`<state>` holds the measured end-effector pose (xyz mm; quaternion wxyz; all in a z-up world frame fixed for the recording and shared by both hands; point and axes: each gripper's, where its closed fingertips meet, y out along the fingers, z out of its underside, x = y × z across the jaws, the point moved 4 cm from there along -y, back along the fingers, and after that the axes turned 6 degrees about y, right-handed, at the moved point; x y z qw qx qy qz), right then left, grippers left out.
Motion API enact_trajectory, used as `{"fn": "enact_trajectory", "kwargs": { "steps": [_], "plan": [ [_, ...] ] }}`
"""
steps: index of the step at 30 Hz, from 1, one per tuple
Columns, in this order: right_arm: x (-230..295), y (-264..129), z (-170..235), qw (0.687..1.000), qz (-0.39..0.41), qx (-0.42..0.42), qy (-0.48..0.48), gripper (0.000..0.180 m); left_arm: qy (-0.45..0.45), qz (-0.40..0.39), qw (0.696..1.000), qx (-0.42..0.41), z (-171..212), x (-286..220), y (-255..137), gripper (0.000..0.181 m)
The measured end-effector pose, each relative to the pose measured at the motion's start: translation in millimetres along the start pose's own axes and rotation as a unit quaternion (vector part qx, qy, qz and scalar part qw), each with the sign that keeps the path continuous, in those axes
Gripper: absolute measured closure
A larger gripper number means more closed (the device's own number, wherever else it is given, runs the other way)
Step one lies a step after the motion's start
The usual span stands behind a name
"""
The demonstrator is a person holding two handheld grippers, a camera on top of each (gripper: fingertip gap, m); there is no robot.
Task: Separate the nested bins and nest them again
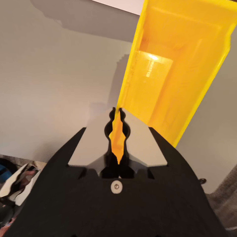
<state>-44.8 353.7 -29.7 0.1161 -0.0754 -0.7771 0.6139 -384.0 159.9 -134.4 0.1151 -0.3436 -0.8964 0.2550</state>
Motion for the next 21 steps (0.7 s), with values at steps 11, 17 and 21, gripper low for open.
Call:
{"fn": "enact_trajectory", "kwargs": {
  "steps": [11, 17, 21],
  "plan": [
    [-3.2, -17.3, 1.2, 0.995, 0.092, 0.013, -0.024, 0.176, 0.002, 0.003, 1.0, -0.002, -0.6, -0.9, -1.0, 0.142],
    [5.2, -20.1, 2.7, 0.999, 0.042, -0.005, -0.022, 0.176, 0.005, 0.004, 1.0, -0.002, -0.1, -1.7, -1.3, 0.142],
    [11.5, -18.6, 4.2, 0.996, 0.049, -0.001, -0.068, 0.122, 0.006, 0.004, 1.0, 0.001, 0.5, -1.9, -0.4, 0.142]
  ]
}}
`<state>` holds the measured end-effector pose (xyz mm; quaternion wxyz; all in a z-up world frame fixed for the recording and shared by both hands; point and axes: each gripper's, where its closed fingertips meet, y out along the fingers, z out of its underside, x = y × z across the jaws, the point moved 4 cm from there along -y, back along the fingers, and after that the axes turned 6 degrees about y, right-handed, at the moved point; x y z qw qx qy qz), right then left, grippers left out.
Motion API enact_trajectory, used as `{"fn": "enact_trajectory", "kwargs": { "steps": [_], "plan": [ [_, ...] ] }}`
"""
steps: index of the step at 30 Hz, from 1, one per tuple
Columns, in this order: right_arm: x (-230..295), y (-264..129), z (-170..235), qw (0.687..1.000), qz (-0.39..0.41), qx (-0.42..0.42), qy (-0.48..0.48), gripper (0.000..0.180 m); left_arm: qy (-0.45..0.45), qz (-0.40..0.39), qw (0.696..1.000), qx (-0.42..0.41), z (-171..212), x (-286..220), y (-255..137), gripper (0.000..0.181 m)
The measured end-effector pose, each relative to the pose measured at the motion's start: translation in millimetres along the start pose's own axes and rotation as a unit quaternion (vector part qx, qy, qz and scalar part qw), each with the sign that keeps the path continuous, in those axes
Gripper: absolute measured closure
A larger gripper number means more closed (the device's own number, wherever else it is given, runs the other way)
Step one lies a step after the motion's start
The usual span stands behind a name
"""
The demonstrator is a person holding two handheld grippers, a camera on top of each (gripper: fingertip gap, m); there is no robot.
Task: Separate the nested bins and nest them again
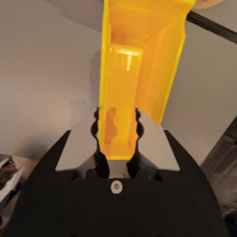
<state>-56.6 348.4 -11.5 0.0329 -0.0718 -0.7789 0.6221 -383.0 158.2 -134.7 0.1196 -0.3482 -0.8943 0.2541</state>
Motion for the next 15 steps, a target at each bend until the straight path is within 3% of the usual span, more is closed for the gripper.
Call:
{"fn": "enact_trajectory", "kwargs": {
  "steps": [2, 3, 5, 8, 15],
  "plan": [
    [-4.3, -4.2, 1.1, 0.998, 0.04, 0.016, -0.046, 0.087, 0.003, 0.0, 1.0, 0.002, 0.5, -1.1, 0.7, 0.142],
    [-10.8, -7.6, -0.7, 0.996, 0.072, 0.015, -0.058, 0.081, 0.004, 0.0, 1.0, 0.002, 0.4, -1.6, 0.8, 0.142],
    [-16.6, -11.7, -2.2, 0.995, 0.081, 0.012, -0.059, 0.076, 0.008, 0.0, 1.0, 0.003, 0.7, -2.4, 1.5, 0.142],
    [-6.6, -5.9, -2.8, 1.0, -0.002, 0.012, -0.007, 0.06, 0.009, 0.002, 1.0, 0.007, 1.7, -3.2, 2.7, 0.142],
    [-12.7, 25.0, 2.7, 0.998, -0.042, 0.041, 0.022, 0.05, 0.005, 0.005, 1.0, 0.011, 3.0, -1.6, 3.6, 0.142]
  ]
}}
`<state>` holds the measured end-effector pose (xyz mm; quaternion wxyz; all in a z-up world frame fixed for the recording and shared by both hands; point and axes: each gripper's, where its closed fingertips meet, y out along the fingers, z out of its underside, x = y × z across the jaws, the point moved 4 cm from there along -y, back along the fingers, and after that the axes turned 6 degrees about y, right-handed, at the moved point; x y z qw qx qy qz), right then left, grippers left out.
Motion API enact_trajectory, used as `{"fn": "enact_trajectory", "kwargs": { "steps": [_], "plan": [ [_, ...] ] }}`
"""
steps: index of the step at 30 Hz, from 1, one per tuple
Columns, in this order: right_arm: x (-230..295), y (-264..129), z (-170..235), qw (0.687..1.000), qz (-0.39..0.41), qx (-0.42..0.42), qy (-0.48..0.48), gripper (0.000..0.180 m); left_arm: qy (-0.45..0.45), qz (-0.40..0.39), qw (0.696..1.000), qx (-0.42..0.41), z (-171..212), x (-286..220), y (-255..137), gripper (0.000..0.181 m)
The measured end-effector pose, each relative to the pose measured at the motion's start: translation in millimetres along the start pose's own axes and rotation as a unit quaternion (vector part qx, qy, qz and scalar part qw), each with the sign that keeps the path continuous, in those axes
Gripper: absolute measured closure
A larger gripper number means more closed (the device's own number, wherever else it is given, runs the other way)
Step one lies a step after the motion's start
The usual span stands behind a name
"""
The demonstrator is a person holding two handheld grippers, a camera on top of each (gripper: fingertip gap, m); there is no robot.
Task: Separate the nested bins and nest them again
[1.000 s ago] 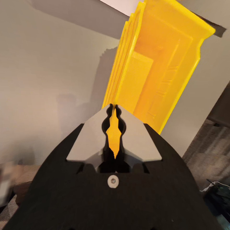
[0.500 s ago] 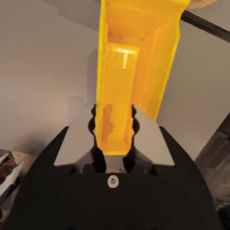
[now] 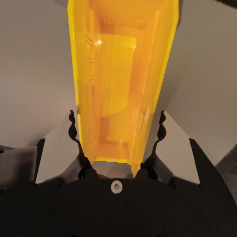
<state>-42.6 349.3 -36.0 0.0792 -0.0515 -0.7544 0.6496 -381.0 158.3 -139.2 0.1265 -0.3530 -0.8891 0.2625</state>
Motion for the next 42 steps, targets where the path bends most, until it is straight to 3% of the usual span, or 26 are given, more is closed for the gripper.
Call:
{"fn": "enact_trajectory", "kwargs": {
  "steps": [8, 18, 26, 33, 42],
  "plan": [
    [2.4, -1.7, -2.3, 1.0, -0.005, 0.018, 0.012, 0.077, -0.003, 0.007, 1.0, -0.001, -0.4, -2.4, -0.1, 0.142],
    [2.7, -5.0, -2.9, 0.999, -0.01, 0.025, 0.021, 0.096, -0.006, 0.007, 1.0, -0.002, -0.7, -1.2, -0.2, 0.142],
    [-1.2, -12.4, -4.0, 0.999, -0.016, 0.019, 0.037, 0.101, -0.005, 0.007, 1.0, -0.001, -0.5, -1.2, 0.1, 0.142],
    [-3.8, -46.8, -8.8, 0.999, -0.023, 0.005, 0.042, 0.099, -0.004, 0.01, 1.0, -0.001, -0.5, -3.3, 0.2, 0.142],
    [-40.0, -127.9, -11.1, 0.998, 0.007, -0.041, 0.056, 0.098, -0.005, 0.014, 1.0, -0.001, -0.3, -6.1, -0.5, 0.142]
  ]
}}
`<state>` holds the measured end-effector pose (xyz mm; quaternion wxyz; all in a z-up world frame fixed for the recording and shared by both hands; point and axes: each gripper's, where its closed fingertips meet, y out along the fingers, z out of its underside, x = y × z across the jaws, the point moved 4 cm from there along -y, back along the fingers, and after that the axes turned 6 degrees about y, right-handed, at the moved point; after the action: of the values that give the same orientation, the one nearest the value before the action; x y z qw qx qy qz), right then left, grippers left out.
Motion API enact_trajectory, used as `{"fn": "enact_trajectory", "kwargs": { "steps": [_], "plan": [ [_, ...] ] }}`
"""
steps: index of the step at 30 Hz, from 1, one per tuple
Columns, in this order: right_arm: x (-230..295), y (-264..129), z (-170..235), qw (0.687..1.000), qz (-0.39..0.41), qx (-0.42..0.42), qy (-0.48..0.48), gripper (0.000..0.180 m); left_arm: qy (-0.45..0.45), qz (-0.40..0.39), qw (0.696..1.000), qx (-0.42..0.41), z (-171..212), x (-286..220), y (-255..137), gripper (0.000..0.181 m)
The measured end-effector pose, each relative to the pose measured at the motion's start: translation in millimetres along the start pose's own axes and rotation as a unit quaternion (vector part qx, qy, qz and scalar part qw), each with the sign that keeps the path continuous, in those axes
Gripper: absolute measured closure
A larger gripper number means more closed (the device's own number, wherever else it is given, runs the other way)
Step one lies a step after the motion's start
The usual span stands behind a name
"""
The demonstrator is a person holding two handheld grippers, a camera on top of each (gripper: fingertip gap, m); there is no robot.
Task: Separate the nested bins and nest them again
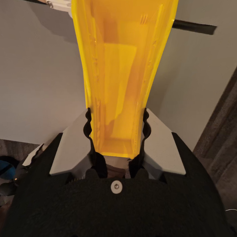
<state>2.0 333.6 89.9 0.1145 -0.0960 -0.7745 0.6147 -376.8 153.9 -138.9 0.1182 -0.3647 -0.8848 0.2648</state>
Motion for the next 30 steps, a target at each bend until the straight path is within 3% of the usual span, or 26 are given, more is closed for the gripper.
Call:
{"fn": "enact_trajectory", "kwargs": {
  "steps": [3, 7, 15, 22, 30],
  "plan": [
    [-32.3, -11.4, 1.6, 1.0, 0.01, -0.007, 0.015, 0.098, 0.001, -0.002, 1.0, 0.001, 0.3, 0.7, -0.1, 0.142],
    [-87.3, 2.5, 12.8, 0.999, 0.027, -0.002, 0.036, 0.097, 0.0, -0.005, 1.0, 0.001, 0.5, 2.5, 0.3, 0.142],
    [-175.8, 99.7, 49.0, 0.996, 0.039, 0.045, 0.062, 0.094, 0.0, -0.01, 1.0, 0.009, 2.1, 5.2, 4.4, 0.142],
    [-199.4, 168.7, 53.8, 0.995, 0.004, 0.06, 0.081, 0.091, 0.004, -0.018, 1.0, 0.015, 2.0, 7.2, 11.6, 0.142],
    [-196.9, 182.1, 51.5, 0.997, 0.001, 0.046, 0.062, 0.085, -0.006, -0.017, 1.0, 0.025, 5.1, 9.3, 13.0, 0.142]
  ]
}}
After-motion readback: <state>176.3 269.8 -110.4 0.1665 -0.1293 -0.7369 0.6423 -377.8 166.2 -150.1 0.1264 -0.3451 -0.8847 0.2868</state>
